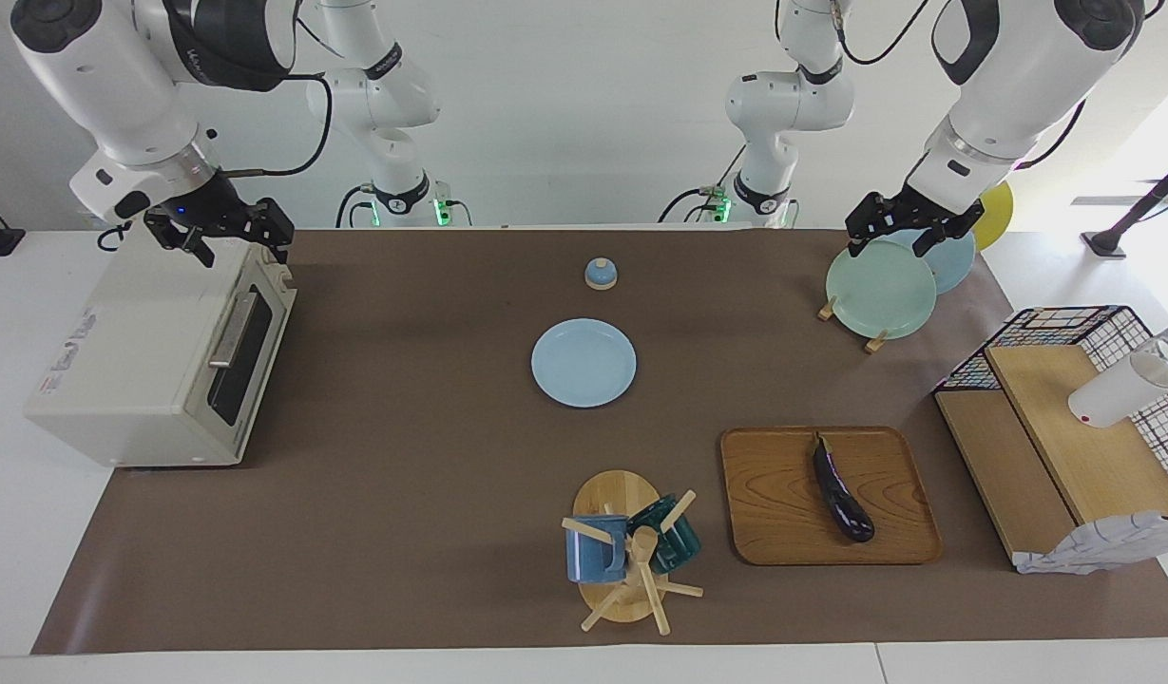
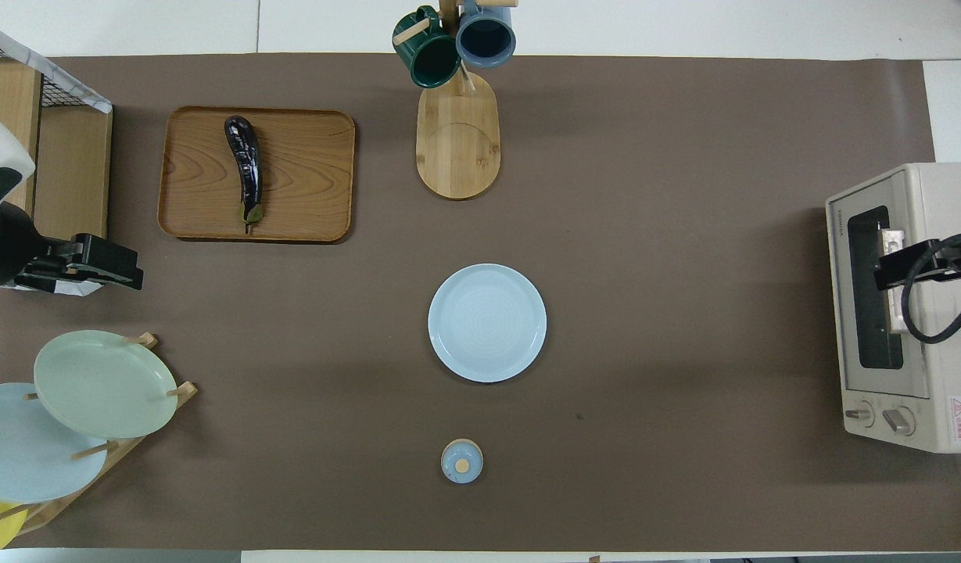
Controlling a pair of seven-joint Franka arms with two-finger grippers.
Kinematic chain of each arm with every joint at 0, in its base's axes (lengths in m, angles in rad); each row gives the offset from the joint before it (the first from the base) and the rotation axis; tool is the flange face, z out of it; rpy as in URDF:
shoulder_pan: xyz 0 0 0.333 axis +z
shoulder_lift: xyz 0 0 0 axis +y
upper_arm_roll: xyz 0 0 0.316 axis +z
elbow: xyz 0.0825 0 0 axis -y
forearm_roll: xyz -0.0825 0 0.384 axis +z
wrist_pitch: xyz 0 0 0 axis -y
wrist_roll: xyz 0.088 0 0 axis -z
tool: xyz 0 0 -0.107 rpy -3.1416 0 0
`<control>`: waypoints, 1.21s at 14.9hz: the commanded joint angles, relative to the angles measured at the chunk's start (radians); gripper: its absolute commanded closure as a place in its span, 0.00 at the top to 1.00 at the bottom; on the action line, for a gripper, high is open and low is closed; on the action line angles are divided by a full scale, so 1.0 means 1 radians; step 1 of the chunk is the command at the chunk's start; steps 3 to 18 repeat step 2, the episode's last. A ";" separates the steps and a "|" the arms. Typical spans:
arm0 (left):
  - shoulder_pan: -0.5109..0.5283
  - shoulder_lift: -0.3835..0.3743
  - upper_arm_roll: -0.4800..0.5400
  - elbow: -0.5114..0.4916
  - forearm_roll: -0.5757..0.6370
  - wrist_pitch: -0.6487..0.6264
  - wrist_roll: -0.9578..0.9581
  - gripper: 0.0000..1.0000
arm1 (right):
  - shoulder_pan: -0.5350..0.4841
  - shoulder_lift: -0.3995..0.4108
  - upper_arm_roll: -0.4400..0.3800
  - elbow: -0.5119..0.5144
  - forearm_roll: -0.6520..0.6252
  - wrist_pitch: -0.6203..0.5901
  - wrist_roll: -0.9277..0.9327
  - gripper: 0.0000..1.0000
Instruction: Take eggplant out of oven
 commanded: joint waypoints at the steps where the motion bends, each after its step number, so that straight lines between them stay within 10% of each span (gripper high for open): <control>1: 0.003 0.008 -0.007 0.018 0.022 -0.020 -0.013 1.00 | -0.004 -0.015 0.003 -0.014 0.025 0.008 0.014 1.00; 18: 0.002 0.008 -0.009 0.018 0.022 -0.020 -0.011 1.00 | -0.006 -0.015 0.003 -0.014 0.025 0.007 0.014 1.00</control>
